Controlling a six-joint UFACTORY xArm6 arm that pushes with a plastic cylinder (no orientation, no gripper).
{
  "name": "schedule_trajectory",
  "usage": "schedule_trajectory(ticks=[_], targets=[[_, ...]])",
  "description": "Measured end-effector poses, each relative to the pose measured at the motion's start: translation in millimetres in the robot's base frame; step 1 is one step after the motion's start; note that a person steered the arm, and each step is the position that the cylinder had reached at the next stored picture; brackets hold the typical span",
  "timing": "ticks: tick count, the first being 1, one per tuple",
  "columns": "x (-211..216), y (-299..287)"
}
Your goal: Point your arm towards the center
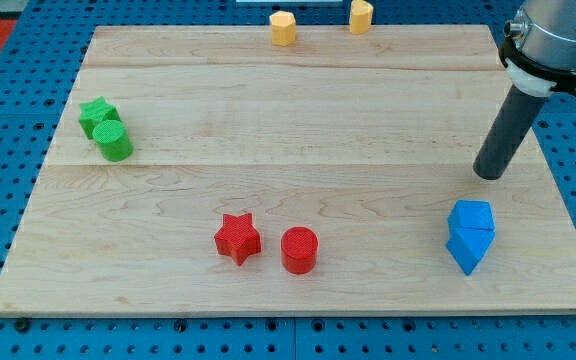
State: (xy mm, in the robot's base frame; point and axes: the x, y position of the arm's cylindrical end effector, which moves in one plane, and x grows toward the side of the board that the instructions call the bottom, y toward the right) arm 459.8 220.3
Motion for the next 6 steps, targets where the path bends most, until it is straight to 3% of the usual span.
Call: schedule_trajectory(ticks=[4, 5, 6], targets=[[2, 0], [-4, -20], [-29, -80]])
